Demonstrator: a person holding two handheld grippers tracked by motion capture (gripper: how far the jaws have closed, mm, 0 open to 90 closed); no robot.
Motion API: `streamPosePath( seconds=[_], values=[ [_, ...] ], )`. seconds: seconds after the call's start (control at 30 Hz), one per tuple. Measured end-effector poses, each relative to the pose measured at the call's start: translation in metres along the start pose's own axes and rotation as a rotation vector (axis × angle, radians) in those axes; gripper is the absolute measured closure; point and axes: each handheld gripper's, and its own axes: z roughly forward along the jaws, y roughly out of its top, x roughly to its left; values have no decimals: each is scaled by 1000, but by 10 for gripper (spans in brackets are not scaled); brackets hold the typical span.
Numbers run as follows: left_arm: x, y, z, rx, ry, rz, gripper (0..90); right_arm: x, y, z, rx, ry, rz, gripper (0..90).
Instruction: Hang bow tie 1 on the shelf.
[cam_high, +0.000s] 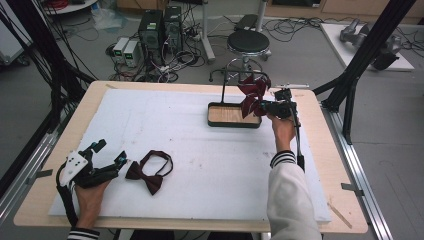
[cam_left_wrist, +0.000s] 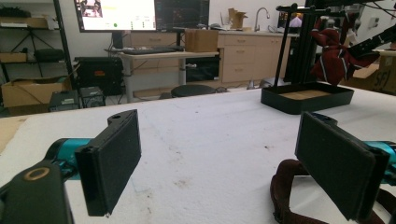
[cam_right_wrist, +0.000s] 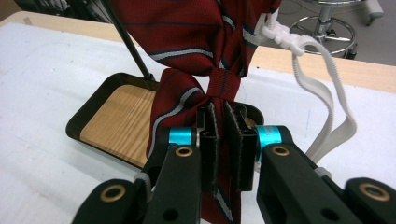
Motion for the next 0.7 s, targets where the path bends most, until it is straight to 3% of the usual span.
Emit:
streamPosePath(
  seconds=[0.17,0.3,0.37,0.43,0.5,0.7],
  values=[
    [0,0,0,-1,1,1,148,1,1,-1,-9,6,-11,801],
    [0,0,0,-1,2,-2,148,2,2,1,-28,37,-13,349],
    [0,0,0,0,2,1,148,3,1,0,-12,56,0,224],
    [0,0,0,-1,2,0,148,6,0,-2,5,70,-16,119],
    [0,0,0,-1,2,0,148,9,-2,-7,-19,65,-42,116],
    [0,0,0,-2,2,0,148,14,-12,-28,-85,102,-40,107]
  ],
)
